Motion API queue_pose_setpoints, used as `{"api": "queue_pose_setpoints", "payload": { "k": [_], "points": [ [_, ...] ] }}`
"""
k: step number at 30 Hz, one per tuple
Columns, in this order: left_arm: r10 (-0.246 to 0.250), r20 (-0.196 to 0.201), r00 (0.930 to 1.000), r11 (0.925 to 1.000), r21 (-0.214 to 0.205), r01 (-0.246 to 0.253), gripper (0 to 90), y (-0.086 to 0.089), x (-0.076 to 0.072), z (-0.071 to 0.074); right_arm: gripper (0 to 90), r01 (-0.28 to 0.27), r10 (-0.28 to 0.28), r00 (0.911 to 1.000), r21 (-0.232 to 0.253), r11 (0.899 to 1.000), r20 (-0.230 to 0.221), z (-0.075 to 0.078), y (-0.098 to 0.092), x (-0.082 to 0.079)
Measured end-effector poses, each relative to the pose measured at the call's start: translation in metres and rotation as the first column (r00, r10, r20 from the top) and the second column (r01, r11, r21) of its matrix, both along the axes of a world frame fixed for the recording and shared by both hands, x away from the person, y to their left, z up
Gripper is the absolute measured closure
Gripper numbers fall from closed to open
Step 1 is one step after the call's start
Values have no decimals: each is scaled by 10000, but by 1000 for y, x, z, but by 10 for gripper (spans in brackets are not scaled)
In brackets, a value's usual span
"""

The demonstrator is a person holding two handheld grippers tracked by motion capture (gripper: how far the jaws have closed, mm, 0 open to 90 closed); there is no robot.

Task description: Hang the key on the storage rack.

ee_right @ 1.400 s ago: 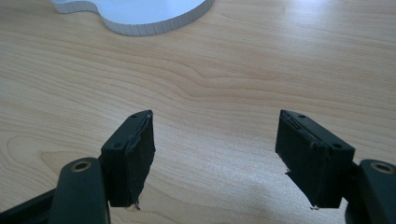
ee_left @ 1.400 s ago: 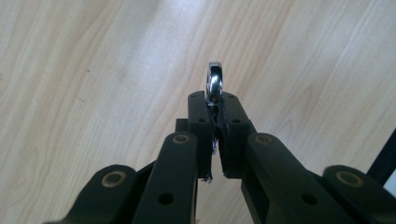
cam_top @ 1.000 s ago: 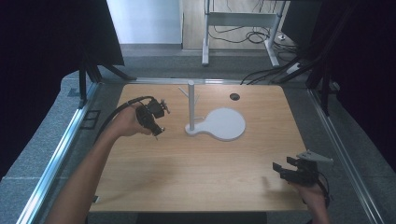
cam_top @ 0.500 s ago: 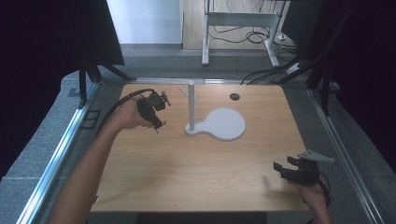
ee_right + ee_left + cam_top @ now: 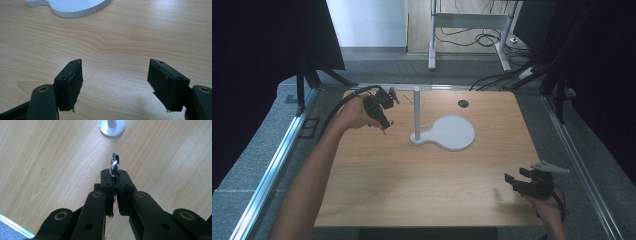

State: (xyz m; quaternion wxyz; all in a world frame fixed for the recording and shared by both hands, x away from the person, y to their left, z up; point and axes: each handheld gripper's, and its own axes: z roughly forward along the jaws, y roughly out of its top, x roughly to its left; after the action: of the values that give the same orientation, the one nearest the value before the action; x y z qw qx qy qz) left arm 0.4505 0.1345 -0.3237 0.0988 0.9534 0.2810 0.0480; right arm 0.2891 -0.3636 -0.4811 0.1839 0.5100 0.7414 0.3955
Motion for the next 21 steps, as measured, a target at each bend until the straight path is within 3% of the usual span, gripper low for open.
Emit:
{"api": "queue_pose_setpoints", "payload": {
  "k": [9, 21],
  "points": [
    [534, 354, 9979, 9983, -242, -526, 858, 3, 16, 15, 289, -53, 53, 9999, 50, 10000, -114, -2, 1, 2],
    [1033, 485, 9935, 9944, -268, -1021, 857, 2, 32, 18, 291, -83, 84, 9999, 113, 9999, -89, -3, 0, 4]
  ]
}}
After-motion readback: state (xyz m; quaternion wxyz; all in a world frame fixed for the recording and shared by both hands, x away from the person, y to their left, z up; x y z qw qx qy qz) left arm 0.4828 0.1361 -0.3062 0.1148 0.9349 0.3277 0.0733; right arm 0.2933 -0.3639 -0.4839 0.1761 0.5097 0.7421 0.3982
